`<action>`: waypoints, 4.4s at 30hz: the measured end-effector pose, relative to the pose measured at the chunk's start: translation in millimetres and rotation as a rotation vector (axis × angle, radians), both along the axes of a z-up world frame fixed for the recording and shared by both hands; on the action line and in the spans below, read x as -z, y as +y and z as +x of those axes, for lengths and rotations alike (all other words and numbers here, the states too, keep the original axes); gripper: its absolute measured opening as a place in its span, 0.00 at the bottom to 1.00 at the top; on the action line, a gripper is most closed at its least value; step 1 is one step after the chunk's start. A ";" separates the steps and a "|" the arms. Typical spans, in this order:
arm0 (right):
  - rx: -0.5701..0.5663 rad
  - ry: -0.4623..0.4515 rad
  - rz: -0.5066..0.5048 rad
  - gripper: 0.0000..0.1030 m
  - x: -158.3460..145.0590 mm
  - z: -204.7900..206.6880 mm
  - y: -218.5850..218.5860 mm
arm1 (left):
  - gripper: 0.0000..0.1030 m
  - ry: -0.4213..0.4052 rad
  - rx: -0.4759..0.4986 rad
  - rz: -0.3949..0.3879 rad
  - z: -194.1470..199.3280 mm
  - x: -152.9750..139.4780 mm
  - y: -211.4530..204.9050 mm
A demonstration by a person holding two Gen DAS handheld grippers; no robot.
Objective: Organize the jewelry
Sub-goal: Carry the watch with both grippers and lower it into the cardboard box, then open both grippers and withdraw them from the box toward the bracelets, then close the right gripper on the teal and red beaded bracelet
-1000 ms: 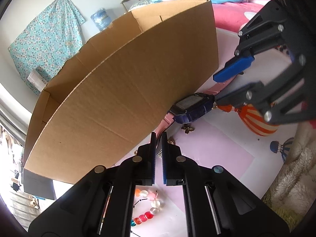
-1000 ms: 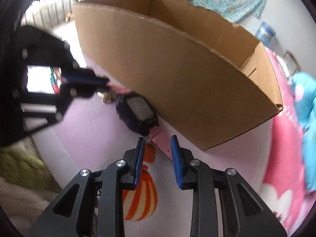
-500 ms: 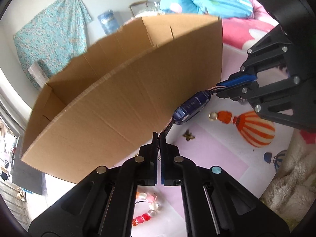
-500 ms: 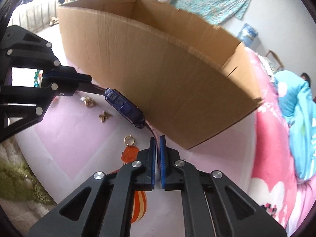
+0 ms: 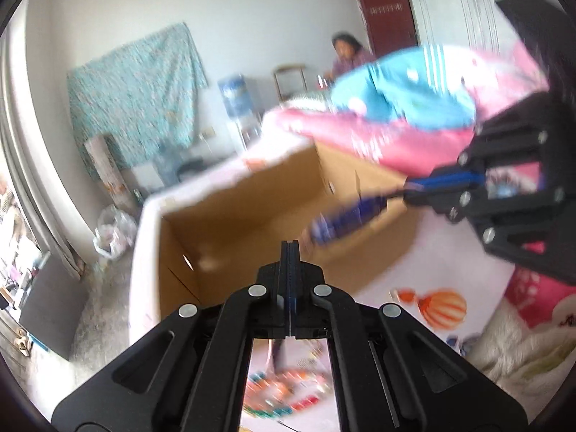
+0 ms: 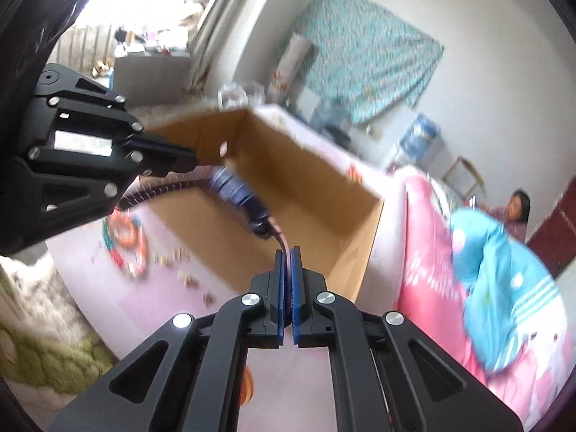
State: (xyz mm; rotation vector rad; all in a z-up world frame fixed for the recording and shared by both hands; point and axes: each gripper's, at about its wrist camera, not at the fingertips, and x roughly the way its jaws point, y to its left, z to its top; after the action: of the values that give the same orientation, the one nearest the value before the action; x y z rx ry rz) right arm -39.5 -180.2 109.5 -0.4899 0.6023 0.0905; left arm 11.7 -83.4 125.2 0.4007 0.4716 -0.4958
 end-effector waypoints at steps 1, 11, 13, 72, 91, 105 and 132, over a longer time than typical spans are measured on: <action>-0.023 -0.006 0.008 0.03 -7.3 7.3 0.0 | 0.00 -0.018 -0.001 -0.005 0.2 -8.0 2.8; -0.140 0.126 0.081 0.03 -28.4 107.6 0.0 | 0.00 0.048 -0.038 -0.047 68.4 -23.5 17.0; -0.156 0.137 0.082 0.03 -36.4 113.5 0.5 | 0.00 0.080 -0.032 -0.108 62.7 -21.4 25.3; 0.084 0.446 0.242 0.39 23.7 258.7 -63.8 | 0.47 0.681 -0.125 0.039 259.9 37.1 26.2; 0.043 0.328 0.700 0.56 38.7 50.6 -34.7 | 0.77 0.467 -0.416 -0.313 47.3 44.3 150.0; 0.193 0.541 0.743 0.29 123.5 70.8 32.7 | 0.29 0.586 -0.372 -0.356 10.9 133.5 147.8; 0.208 0.498 0.541 0.11 130.6 77.0 67.3 | 0.12 0.541 -0.327 -0.205 26.8 138.0 125.4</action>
State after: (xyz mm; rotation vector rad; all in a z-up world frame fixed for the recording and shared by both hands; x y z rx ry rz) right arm 37.5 -112.9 -21.1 0.1330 1.0715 0.1734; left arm 38.5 42.0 -12.8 -0.0200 0.9811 -0.3242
